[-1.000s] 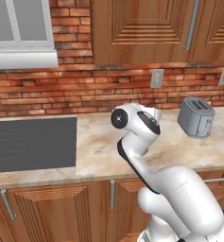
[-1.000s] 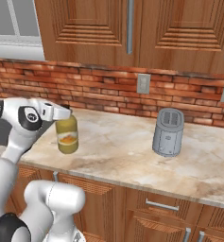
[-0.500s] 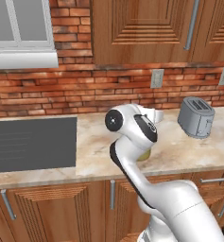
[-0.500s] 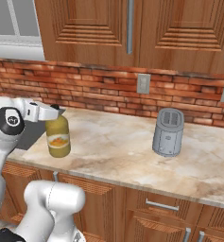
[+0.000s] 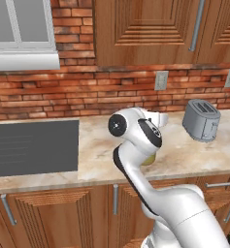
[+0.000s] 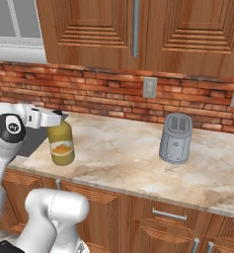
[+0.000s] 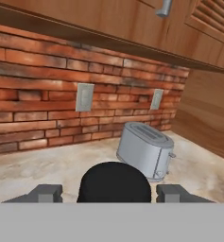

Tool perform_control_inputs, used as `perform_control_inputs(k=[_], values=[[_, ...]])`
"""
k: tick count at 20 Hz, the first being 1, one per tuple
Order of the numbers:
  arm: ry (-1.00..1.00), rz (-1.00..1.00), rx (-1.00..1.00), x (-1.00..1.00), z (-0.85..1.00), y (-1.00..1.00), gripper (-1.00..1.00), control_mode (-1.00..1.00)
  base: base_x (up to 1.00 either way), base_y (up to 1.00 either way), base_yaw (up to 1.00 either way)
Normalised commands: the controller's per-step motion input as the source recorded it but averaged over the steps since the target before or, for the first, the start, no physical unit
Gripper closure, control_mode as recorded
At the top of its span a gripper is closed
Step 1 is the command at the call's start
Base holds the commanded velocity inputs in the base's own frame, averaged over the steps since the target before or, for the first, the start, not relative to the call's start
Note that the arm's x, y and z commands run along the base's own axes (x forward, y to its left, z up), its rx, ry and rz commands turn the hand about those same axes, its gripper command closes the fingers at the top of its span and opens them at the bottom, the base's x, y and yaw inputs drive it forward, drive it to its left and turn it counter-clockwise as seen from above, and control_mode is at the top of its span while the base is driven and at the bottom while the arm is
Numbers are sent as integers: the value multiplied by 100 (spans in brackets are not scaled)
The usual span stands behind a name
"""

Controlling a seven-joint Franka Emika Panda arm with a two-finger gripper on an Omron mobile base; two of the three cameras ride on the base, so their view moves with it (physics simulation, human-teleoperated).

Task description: There is a wine glass and glass cup on the dining counter. Place the wine bottle next to the wine glass and the juice bottle next to the glass cup.

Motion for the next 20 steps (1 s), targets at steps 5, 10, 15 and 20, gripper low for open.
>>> perform_control_inputs(k=[5, 10, 15, 20], values=[[0, 0, 0, 0, 0, 0, 100, 100, -5, 1, 2], [0, 0, 0, 0, 0, 0, 100, 100, -60, 19, 16], [0, 0, 0, 0, 0, 0, 100, 100, -33, 28, 62], [0, 0, 0, 0, 0, 0, 100, 100, -6, 18, 96]])
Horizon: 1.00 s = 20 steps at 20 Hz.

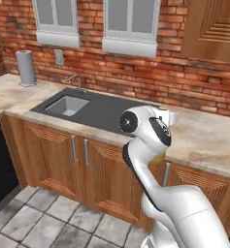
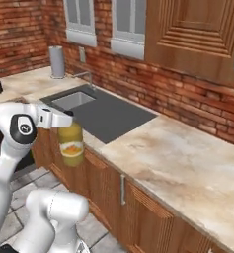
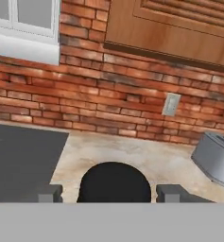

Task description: There is a wine glass and glass cup on the dining counter. Place the wine bottle next to the wine glass and the juice bottle next to the glass cup.

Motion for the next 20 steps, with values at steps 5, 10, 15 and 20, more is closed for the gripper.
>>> perform_control_inputs(k=[5, 10, 15, 20], values=[[0, 0, 0, 0, 0, 0, 100, 100, -4, 1, 100], [0, 0, 0, 0, 0, 0, 100, 100, -3, 0, 100], [0, 0, 0, 0, 0, 0, 100, 100, -3, 0, 100], [0, 0, 0, 0, 0, 0, 100, 100, -3, 0, 100]])
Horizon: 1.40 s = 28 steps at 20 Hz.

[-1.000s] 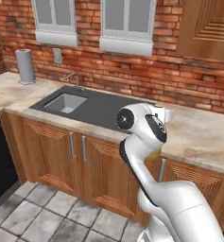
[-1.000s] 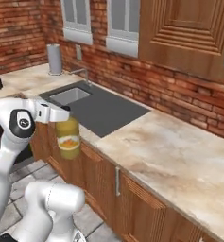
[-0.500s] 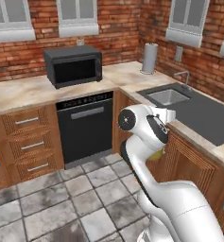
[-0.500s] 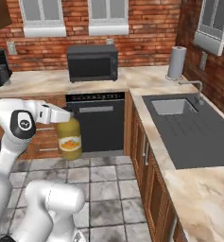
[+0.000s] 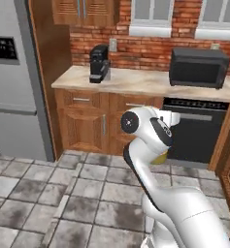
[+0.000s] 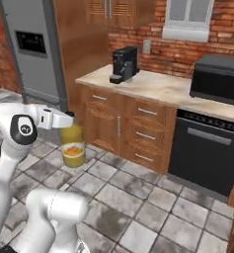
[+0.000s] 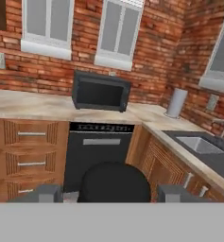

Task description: There is a wine glass and glass cup on the dining counter. Place the wine bottle next to the wine glass and the juice bottle next to the glass cup.

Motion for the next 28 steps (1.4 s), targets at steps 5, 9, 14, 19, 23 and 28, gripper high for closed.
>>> perform_control_inputs(k=[5, 9, 14, 19, 23, 28], values=[[0, 0, 0, 0, 0, 0, 100, 100, -3, 0, 100], [0, 0, 0, 0, 0, 0, 100, 100, -2, 0, 100], [0, 0, 0, 0, 0, 0, 100, 100, 18, -2, 82], [0, 0, 0, 0, 0, 0, 100, 100, 81, -24, 6], [0, 0, 0, 0, 0, 0, 100, 100, 81, -31, 1], [0, 0, 0, 0, 0, 0, 100, 100, 81, -31, 1]])
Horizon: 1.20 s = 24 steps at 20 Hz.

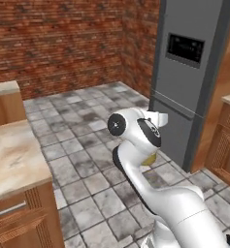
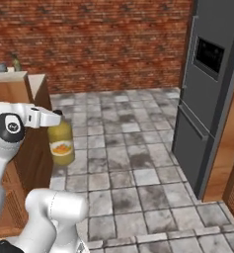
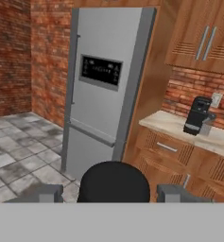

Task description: There is a wine glass and glass cup on the dining counter. Place the wine bottle next to the wine glass and the juice bottle next to the glass cup.

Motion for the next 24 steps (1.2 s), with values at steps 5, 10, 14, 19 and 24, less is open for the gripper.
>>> perform_control_inputs(k=[5, 10, 14, 19, 24], values=[[0, 0, 0, 0, 0, 0, 100, 100, 81, -30, 2], [0, 0, 0, 0, 0, 0, 100, 100, 81, -28, 5], [0, 0, 0, 0, 0, 0, 100, 100, 81, -27, 8], [0, 0, 0, 0, 0, 0, 100, 100, 84, -23, 10], [0, 0, 0, 0, 0, 0, 100, 100, 90, -18, 9]])
